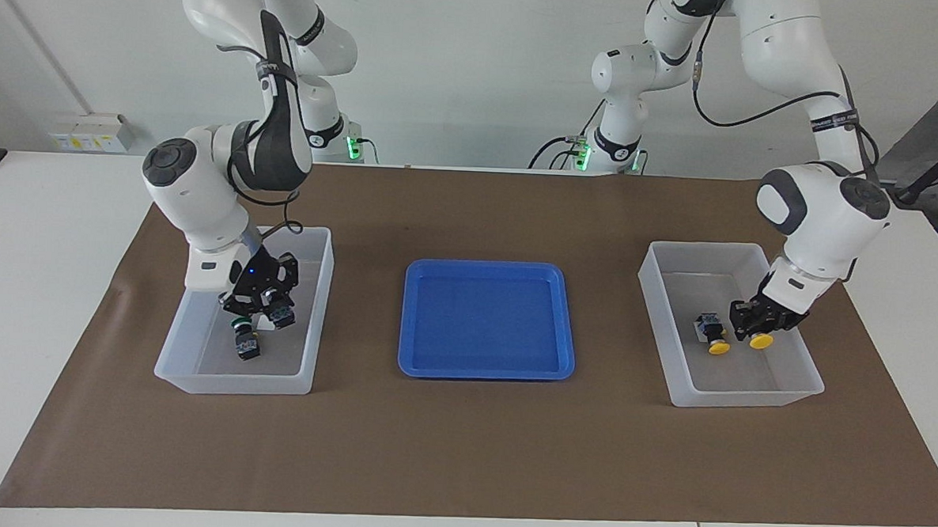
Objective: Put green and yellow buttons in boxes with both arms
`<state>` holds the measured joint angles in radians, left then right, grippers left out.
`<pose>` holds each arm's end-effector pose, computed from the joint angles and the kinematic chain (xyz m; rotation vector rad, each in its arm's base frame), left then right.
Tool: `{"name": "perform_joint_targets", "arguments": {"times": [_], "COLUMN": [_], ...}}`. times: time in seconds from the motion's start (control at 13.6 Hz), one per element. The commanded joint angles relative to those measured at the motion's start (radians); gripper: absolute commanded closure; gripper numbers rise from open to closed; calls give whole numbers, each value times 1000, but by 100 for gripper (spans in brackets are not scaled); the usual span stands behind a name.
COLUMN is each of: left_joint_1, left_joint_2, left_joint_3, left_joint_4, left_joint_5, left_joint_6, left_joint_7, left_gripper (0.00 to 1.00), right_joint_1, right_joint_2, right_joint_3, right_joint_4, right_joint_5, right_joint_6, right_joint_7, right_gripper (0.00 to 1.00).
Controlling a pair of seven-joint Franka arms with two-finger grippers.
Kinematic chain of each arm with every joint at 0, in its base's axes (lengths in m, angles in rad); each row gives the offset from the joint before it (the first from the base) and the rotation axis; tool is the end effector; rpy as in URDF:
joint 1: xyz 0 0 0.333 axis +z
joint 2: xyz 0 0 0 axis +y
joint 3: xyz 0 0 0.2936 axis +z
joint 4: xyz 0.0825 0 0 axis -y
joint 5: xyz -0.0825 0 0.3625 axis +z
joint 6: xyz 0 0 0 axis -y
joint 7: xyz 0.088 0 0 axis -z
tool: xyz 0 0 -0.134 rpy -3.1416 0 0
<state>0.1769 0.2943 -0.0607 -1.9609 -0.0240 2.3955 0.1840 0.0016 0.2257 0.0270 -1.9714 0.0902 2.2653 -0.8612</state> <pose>0.5989 0.0704 0.3047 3.1191 -0.0741 0.2256 0.5849 0.0206 0.3276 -2.8302 -1.2529 -0.1448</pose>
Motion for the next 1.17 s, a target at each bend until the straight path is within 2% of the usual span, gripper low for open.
{"name": "perform_joint_targets", "arguments": {"times": [0.0,0.07,0.22,0.29,0.37,0.44,0.66,0.81,0.95,1.1], "left_joint_1": [12,16,27,32,33,33,29,26,24,21], "left_joint_2": [14,14,14,14,14,14,14,16,16,17], "left_joint_3": [-5,-2,-2,-1,-2,-2,-2,-2,-2,-2], "left_joint_4": [-19,-30,-38,-36,-36,-36,-35,-33,-29,-24], "left_joint_5": [1,2,2,2,2,2,1,1,1,1], "left_joint_6": [40,45,44,44,44,44,47,48,48,44], "left_joint_7": [25,25,25,25,25,25,17,14,14,12], "left_gripper": [100,100,100,100,92,87,60,54,43,42], "right_joint_1": [-9,-12,-18,-18,-21,-29,-32,-19,-14,3], "right_joint_2": [-42,-40,-45,-49,-51,-51,-60,-69,-72,-80], "right_joint_3": [10,10,10,10,10,10,11,11,19,22], "right_joint_4": [-101,-122,-177,-187,-190,-190,-161,-86,-15,20], "right_joint_5": [-56,-56,-56,-56,-55,-55,-40,-40,-50,-53], "right_joint_6": [86,108,180,186,186,186,166,96,43,26], "right_joint_7": [-65,-64,-58,-56,-52,-42,78,231,411,610], "right_gripper": [97,89,64,41,5,0,0,0,0,0]}}
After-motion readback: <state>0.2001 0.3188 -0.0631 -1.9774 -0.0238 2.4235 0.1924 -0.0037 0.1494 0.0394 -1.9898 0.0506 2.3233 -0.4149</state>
